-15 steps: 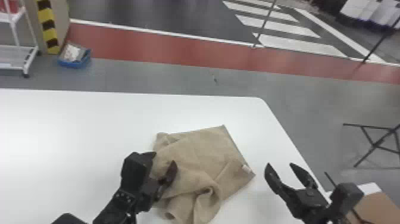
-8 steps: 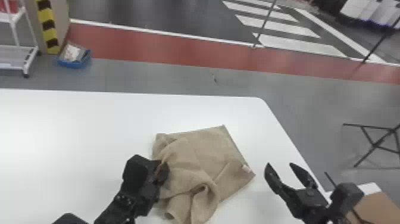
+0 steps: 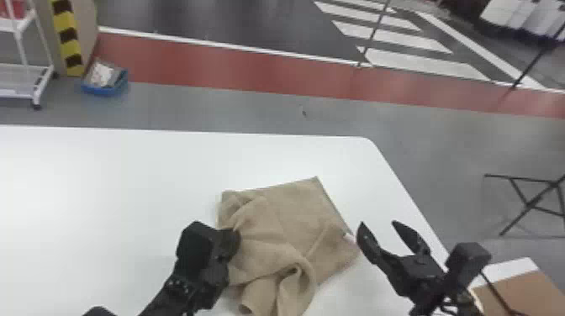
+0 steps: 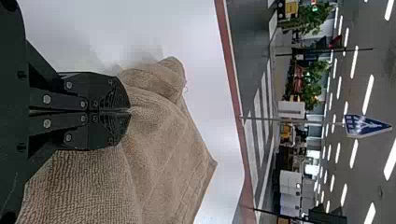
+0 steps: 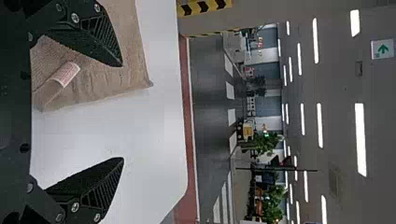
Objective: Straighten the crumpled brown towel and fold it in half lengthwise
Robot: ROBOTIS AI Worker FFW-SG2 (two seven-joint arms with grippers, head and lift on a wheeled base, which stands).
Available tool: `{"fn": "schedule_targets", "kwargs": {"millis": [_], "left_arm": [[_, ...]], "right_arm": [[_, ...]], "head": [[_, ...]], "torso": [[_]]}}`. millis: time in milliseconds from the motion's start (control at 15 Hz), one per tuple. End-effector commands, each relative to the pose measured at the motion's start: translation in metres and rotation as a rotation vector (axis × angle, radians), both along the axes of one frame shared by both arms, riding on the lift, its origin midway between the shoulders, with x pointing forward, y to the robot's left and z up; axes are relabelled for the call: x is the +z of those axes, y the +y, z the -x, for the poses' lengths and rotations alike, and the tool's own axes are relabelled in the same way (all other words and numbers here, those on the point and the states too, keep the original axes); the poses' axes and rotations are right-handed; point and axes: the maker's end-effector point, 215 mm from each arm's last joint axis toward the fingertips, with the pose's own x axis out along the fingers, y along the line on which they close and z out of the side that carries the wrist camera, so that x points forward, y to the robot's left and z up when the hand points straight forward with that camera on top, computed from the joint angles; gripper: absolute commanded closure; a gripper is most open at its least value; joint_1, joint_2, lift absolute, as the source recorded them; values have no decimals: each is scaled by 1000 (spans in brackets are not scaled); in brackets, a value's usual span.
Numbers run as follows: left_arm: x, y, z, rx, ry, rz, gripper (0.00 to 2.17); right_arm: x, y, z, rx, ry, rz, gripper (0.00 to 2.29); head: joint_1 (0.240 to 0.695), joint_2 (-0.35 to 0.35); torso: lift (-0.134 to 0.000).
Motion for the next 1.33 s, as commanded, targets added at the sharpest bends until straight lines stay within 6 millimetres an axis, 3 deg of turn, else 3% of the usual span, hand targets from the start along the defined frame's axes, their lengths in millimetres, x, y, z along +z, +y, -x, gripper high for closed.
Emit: {"fn": "schedule_targets", "kwargs": {"millis": [0, 200, 400, 533, 667, 800, 1000, 1267], "left_arm": [[4, -2, 1, -3, -6, 4, 1335], [5, 1, 5, -3, -9, 2, 1335], [4, 3, 4, 0, -8, 3, 1335], [9, -1, 2, -2, -14, 8, 1335], [11, -1, 0, -2, -18, 9, 1335], [6, 3, 3, 0, -5, -5, 1355], [39, 8, -4, 35, -52, 39, 1355], [89, 51, -28, 119, -98, 120, 1355]], "right_arm": [[-9, 19, -24, 36, 43, 30, 191], [-31, 24, -34, 56, 115, 42, 269], [-50, 26, -23, 87, 165, 34, 343], [-52, 26, -19, 108, 173, 33, 633], [-61, 27, -14, 118, 215, 3, 1487], [-57, 32, -14, 144, 210, 0, 1801], [-37, 30, -19, 141, 174, 13, 1838], [-14, 7, -20, 89, 151, 8, 1838]], "head": [[695, -350], [695, -350], [695, -350], [695, -350], [695, -350], [695, -350], [695, -350], [695, -350]], "torso": [[-124], [-124], [-124], [-124], [-124], [-124], [-124], [-124]]}}
